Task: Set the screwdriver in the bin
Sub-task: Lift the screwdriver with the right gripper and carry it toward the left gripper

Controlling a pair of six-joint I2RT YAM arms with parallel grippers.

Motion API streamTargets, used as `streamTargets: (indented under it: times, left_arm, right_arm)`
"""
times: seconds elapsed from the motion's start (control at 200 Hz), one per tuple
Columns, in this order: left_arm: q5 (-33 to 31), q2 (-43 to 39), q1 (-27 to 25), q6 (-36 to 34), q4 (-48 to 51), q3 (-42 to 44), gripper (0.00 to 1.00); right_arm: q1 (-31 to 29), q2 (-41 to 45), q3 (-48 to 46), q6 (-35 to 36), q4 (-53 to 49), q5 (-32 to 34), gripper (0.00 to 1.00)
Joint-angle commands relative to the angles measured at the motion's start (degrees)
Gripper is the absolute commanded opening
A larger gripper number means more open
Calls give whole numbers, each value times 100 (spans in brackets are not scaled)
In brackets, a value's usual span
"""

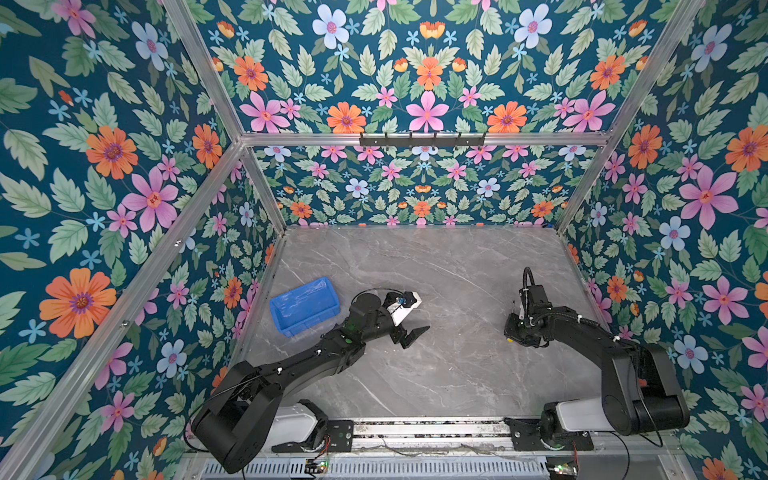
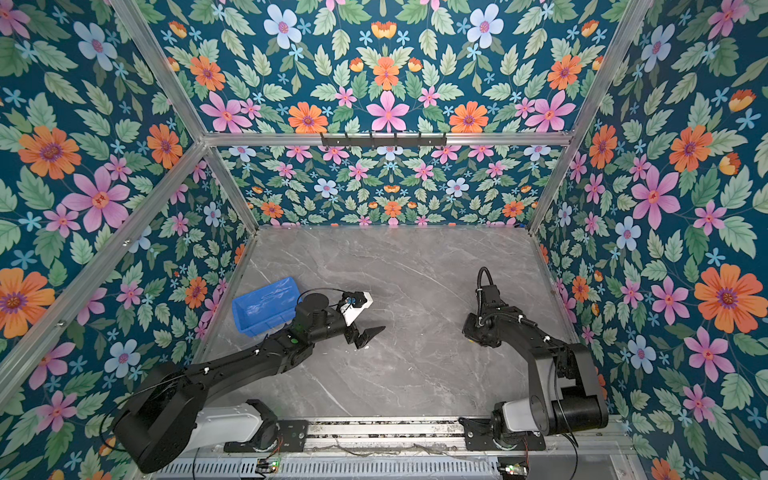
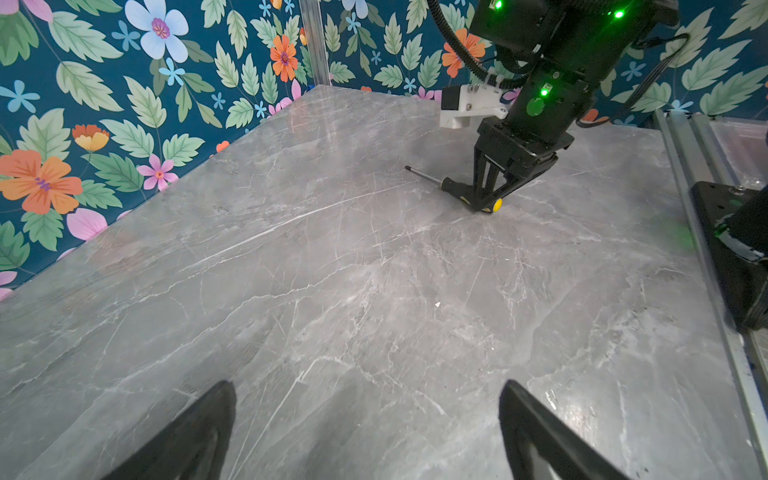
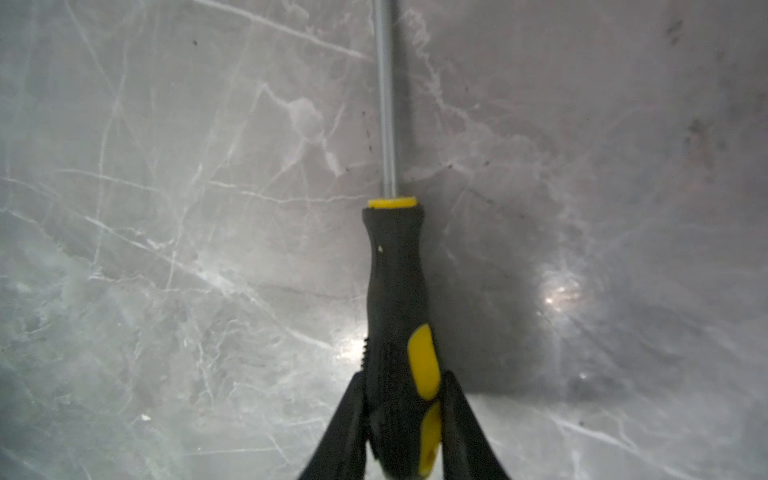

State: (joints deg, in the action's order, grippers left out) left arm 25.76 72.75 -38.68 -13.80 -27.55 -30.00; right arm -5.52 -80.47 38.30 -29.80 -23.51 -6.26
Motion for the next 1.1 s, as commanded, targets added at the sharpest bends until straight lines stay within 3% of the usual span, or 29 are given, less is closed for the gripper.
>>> streamTargets:
  times: [0.0, 0.295, 0.385, 0.605, 0.71, 0.92, 1.095]
  left_arm:
    - [-97, -11, 2, 34, -196, 68, 100]
    - [-397, -122, 4, 227, -468, 196, 100]
    - [-750, -155, 1, 511, -611, 205, 100]
    - [-2350, -97, 7, 2173, -892, 189, 100]
    - [-2717, 72, 5, 3152, -885, 66, 100]
    - [-2450, 479, 5, 4416, -1871, 83, 100]
    - [-1737, 767, 5, 4847, -2551, 59, 97]
  right_arm:
    - [-2, 3, 6, -88, 30, -18, 21]
    - [-47, 553, 16, -3, 16, 19, 9]
    - [-95, 699, 140, 43, -44, -6, 7]
    - [-413, 1035, 416, 515, 199, -282, 1]
    - [-652, 1120, 511, 849, 486, -416, 0]
    - [-1742, 1014, 869, 1904, 812, -71, 0]
    - [-2601, 842, 786, 2991, 1637, -125, 0]
